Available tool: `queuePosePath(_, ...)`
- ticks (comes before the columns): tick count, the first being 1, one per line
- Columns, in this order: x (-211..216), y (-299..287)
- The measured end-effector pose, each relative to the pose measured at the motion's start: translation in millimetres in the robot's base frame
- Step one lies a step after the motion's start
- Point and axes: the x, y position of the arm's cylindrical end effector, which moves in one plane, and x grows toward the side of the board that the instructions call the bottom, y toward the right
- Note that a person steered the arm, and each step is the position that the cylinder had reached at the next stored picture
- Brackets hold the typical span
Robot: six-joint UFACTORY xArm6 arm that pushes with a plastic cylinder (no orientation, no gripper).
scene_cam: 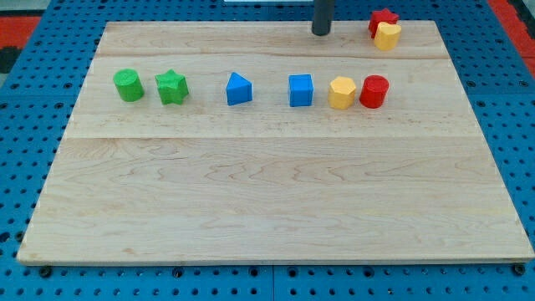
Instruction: Place your arm at the bottom of the heart
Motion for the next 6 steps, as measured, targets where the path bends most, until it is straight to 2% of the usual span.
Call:
queuePosePath(2,-4.9,23.1)
queuePosePath(3,35.4,15.6)
queuePosePath(4,83.3,50.0)
queuePosePath(5,73.5,176.2)
queuePosePath(6,4.7,236.5)
